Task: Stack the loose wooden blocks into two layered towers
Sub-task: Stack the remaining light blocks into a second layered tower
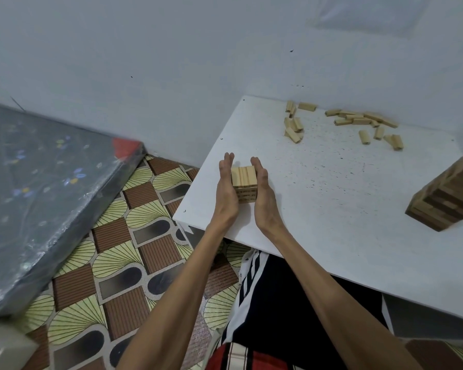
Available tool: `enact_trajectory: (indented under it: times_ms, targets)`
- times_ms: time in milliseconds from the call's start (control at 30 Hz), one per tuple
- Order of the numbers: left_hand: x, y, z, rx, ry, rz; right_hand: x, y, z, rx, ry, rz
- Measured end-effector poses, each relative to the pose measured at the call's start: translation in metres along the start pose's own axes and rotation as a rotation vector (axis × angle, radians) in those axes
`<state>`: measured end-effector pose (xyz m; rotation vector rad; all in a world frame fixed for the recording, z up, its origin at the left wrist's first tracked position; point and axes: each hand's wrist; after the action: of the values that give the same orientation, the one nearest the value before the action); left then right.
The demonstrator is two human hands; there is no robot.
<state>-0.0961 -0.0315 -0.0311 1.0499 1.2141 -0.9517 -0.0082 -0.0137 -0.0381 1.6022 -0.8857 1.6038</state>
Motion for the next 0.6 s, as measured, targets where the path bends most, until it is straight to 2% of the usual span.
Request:
enact_trajectory:
  times_ms: [200, 367, 600]
  targets:
    - [0.0026, -0.0019, -0.0021, -0.002, 0.005, -0.005, 0.0011, -0.0015, 0.0009, -0.027, 0.017, -0.035]
    - [0.0009, -0.0059, -0.0004, -0.013, -0.009, 0.06, -0.0006, -0.0061, -0.0037, -0.056, 0.045, -0.171]
    - [0.0002, 0.0017, -0.0019, -0.024, -0.031, 0.132, -0.0006, 0.0015, -0.0014, -0.046, 0.057, -0.12]
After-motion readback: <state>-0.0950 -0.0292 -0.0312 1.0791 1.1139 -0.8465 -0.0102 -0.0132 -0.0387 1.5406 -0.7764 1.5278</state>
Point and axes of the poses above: each hand's wrist, its own z-axis away from the middle knuckle, its own y-axis out of the palm, x = y × z, and after that the axes turned 11 degrees about x, right-handed
